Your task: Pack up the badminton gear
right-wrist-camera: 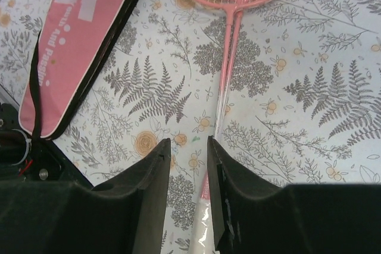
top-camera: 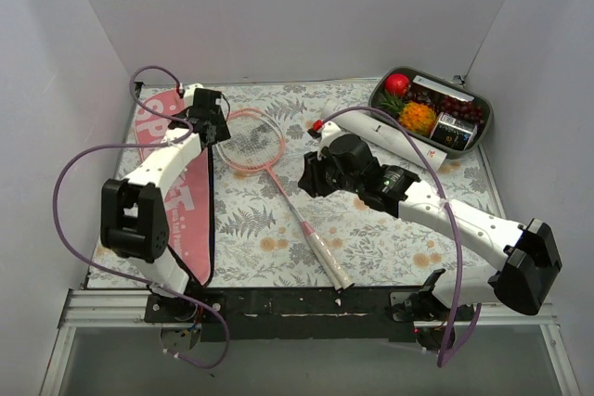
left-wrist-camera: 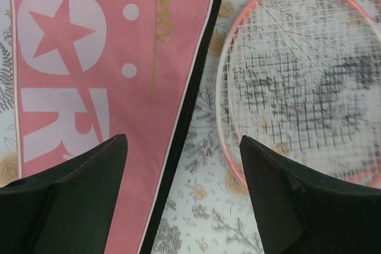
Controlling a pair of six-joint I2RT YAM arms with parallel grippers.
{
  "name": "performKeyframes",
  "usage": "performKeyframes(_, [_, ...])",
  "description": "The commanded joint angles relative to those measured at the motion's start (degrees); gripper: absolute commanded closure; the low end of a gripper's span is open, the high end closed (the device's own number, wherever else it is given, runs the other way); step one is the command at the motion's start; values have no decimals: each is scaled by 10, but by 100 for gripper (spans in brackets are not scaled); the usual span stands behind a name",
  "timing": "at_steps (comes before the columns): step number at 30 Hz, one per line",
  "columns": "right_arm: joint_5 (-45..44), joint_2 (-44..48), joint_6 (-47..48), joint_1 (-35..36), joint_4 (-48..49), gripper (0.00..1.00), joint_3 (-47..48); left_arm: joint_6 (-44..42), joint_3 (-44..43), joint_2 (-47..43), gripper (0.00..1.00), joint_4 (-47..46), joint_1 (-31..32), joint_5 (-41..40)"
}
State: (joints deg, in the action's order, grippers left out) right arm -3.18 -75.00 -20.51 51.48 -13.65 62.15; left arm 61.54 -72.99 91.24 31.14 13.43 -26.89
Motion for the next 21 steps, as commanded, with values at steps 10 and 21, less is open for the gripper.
performKeyframes(10, [49,21,14,-12,72,62,-47,-39,-33,148,37,-54,-10,-34])
performKeyframes(21, [93,-1,10,-19,100,63,-55,-86,18,113,49,-85,-36,-9])
